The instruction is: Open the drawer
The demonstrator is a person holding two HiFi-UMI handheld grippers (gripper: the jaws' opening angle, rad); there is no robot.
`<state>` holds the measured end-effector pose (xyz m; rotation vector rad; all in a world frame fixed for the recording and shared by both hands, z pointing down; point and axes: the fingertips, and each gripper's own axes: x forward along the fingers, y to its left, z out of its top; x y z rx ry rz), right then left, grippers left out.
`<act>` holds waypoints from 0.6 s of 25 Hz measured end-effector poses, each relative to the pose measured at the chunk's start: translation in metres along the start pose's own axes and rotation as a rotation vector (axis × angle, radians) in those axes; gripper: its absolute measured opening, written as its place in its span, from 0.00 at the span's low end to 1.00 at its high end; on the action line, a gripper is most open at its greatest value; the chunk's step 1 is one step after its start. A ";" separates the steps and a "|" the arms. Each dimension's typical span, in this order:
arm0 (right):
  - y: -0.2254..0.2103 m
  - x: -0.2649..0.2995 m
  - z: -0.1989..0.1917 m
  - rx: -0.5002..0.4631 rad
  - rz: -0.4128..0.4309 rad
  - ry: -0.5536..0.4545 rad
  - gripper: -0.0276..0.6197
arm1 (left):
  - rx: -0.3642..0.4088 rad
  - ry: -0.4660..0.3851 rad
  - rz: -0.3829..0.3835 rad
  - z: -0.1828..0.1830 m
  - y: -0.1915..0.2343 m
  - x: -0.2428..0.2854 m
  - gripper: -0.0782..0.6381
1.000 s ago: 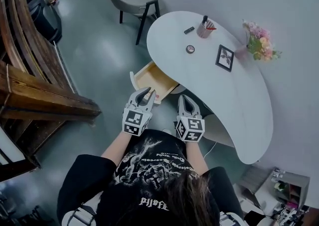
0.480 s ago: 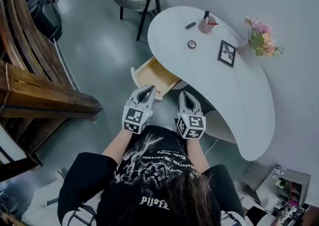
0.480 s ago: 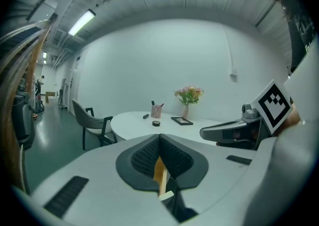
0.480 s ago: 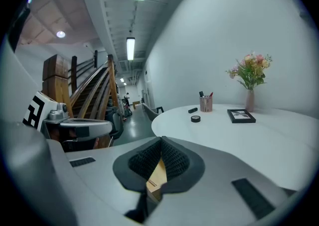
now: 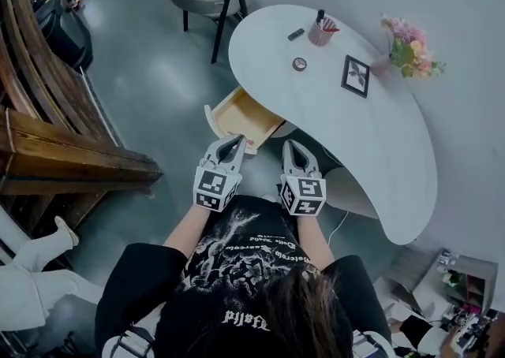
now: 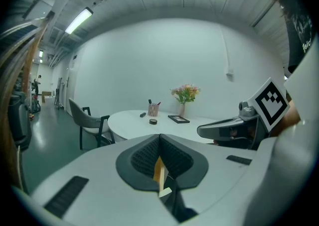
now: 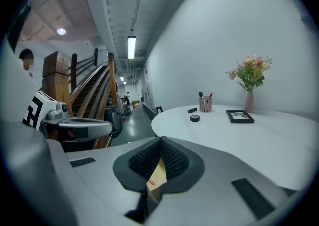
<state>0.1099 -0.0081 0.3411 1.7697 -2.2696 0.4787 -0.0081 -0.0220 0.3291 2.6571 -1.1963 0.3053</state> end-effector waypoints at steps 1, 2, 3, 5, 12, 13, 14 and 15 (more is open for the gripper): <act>-0.001 0.000 0.000 -0.001 -0.003 0.000 0.08 | 0.002 0.001 -0.001 0.000 0.000 0.001 0.14; -0.002 0.000 -0.001 0.001 -0.006 0.000 0.08 | 0.003 0.003 -0.003 0.000 0.000 0.002 0.14; -0.003 0.000 -0.001 0.004 -0.007 0.000 0.08 | 0.005 0.004 -0.004 0.000 -0.001 0.003 0.14; -0.002 0.000 0.000 0.013 -0.005 -0.002 0.08 | 0.006 0.005 -0.005 -0.001 -0.001 0.002 0.14; 0.001 0.000 0.000 -0.001 -0.008 -0.003 0.08 | 0.008 0.006 -0.004 -0.002 0.002 0.000 0.14; 0.001 0.000 0.000 -0.003 -0.009 -0.003 0.08 | 0.008 0.007 -0.003 -0.001 0.002 0.000 0.14; 0.001 0.000 0.001 -0.004 -0.010 -0.004 0.08 | 0.009 0.007 -0.003 -0.001 0.003 0.000 0.14; 0.001 0.000 0.002 -0.005 -0.011 -0.005 0.08 | 0.009 0.008 -0.002 0.000 0.004 0.000 0.14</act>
